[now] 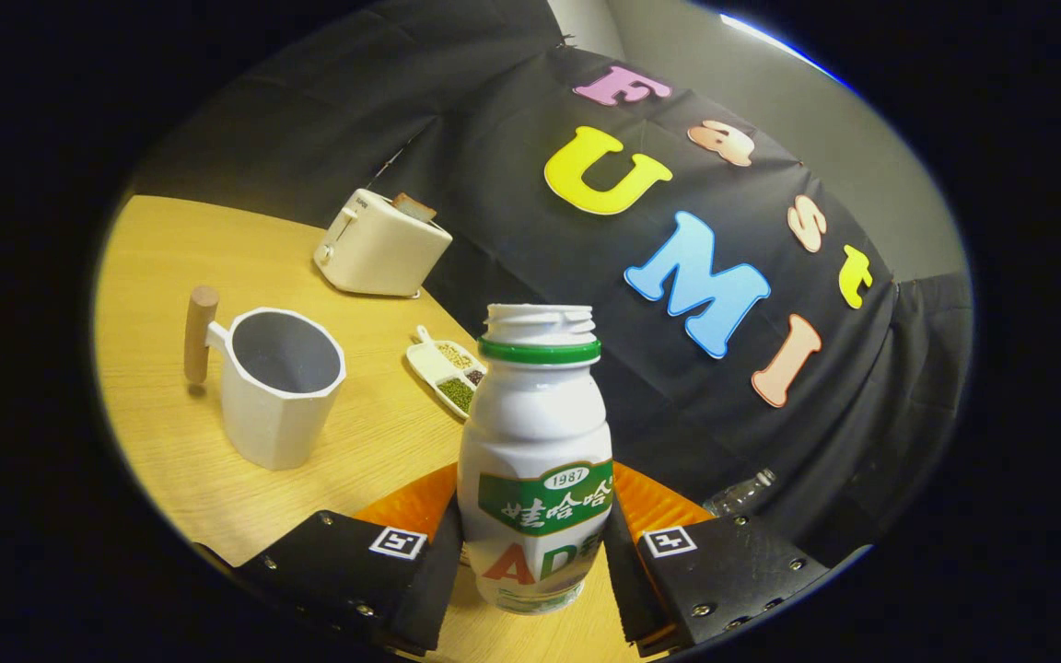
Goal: Take the bottle from table, then pour the juice into the cup, finally place the bottle on the coaster
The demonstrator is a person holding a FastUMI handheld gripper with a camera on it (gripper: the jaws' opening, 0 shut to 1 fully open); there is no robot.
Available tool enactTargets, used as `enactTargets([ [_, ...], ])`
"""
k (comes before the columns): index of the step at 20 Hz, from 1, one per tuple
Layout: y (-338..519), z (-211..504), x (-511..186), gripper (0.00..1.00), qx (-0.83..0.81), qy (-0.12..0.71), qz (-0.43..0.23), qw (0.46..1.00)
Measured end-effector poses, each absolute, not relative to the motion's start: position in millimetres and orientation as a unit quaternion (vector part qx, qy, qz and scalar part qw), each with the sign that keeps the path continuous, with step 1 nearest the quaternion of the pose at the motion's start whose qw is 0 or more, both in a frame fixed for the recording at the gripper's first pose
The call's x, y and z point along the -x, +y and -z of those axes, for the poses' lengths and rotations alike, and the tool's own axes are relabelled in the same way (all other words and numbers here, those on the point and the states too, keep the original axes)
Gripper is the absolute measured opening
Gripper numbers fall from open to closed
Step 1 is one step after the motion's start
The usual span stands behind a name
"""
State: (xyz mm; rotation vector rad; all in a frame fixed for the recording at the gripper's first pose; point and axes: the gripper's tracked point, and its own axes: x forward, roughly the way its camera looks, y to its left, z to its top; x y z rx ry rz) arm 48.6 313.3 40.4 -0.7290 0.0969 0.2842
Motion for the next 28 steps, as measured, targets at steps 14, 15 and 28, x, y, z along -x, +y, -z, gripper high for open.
enactTargets([
  [14,331.1,-39.4,-52.2,0.71,0.508,0.025,-0.140,0.850],
  [15,331.9,-39.0,-54.5,0.71,0.514,0.025,-0.140,0.846],
  [28,341.8,-47.7,-54.7,0.71,0.597,0.012,-0.143,0.790],
])
